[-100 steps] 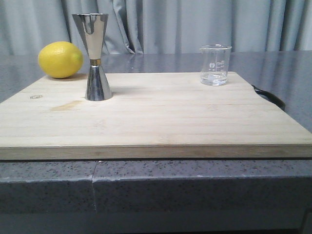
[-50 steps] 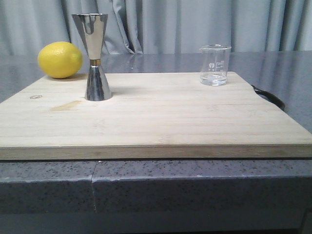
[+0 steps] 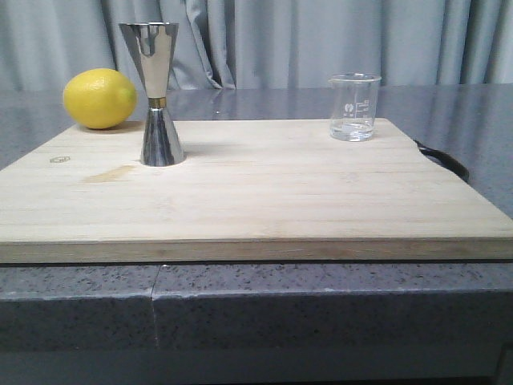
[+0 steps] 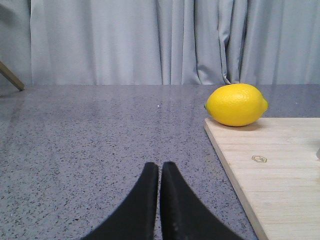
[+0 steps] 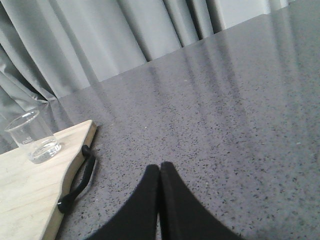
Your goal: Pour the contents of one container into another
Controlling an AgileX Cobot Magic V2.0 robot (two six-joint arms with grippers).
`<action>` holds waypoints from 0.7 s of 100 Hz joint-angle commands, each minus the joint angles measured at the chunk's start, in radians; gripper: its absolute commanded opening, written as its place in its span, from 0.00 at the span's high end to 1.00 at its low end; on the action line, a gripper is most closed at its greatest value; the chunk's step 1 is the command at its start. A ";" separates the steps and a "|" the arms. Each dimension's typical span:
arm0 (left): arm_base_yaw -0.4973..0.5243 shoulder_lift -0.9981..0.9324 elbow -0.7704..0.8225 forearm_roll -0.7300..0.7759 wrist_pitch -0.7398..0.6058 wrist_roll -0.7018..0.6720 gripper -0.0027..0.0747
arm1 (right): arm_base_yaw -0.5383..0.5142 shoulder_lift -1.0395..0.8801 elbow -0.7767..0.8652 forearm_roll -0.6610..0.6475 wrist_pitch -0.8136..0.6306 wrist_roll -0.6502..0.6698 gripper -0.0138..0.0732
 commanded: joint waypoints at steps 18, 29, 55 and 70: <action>0.001 -0.027 0.012 0.000 -0.081 -0.010 0.99 | -0.001 -0.018 0.026 -0.008 -0.070 -0.130 0.90; 0.001 -0.027 0.012 0.000 -0.081 -0.010 0.99 | -0.001 -0.018 0.026 -0.001 -0.077 -0.217 0.90; 0.001 -0.027 0.012 0.000 -0.081 -0.010 0.99 | -0.001 -0.018 0.026 0.000 -0.083 -0.217 0.90; 0.001 -0.027 0.012 0.000 -0.081 -0.010 0.99 | -0.001 -0.018 0.026 0.000 -0.083 -0.217 0.90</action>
